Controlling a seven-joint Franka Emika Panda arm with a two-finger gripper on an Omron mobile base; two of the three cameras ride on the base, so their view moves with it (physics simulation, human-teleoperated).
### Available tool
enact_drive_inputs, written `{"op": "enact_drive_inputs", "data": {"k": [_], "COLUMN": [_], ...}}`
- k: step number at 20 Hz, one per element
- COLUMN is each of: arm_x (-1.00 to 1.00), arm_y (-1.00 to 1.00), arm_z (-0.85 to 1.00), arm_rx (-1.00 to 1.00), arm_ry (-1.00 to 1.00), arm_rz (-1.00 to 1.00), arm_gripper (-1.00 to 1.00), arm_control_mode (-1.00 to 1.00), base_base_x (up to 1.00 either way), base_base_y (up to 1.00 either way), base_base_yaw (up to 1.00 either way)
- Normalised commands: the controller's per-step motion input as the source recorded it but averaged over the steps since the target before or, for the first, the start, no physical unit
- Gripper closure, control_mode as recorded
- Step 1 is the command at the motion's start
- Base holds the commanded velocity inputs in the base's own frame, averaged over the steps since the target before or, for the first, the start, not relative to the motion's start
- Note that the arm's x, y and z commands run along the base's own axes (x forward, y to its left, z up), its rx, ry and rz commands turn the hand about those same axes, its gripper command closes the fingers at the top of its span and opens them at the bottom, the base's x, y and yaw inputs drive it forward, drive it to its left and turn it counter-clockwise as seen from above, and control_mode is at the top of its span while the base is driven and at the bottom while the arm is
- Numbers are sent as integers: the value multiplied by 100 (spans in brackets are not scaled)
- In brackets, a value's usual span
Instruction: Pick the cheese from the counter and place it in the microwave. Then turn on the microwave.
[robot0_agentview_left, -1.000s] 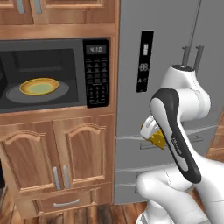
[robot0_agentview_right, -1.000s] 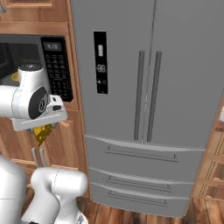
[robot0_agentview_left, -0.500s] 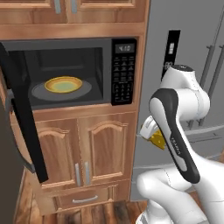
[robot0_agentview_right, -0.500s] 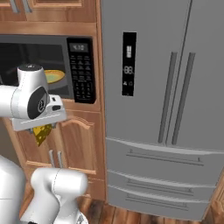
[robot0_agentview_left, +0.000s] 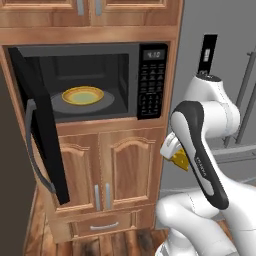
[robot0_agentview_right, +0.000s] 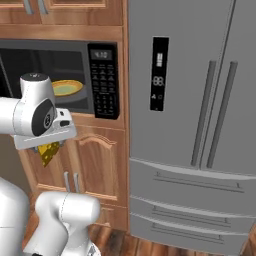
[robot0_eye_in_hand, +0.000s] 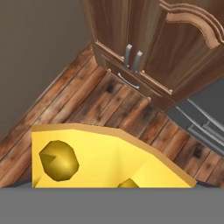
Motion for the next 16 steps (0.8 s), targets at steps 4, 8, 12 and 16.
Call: {"op": "enact_drive_inputs", "data": {"k": [4,8,12,16], "arm_x": [0,0,0,0], "arm_y": [0,0,0,0], "arm_z": [0,0,0,0], "arm_rx": [0,0,0,0], "arm_ry": [0,0,0,0], "arm_rz": [0,0,0,0], "arm_gripper": [100,100,100,100], "arm_control_mode": [100,100,100,100], "base_base_x": [3,12,26,31], "base_base_y": [19,16,34,47], "base_base_yaw": [8,7,0,0]}}
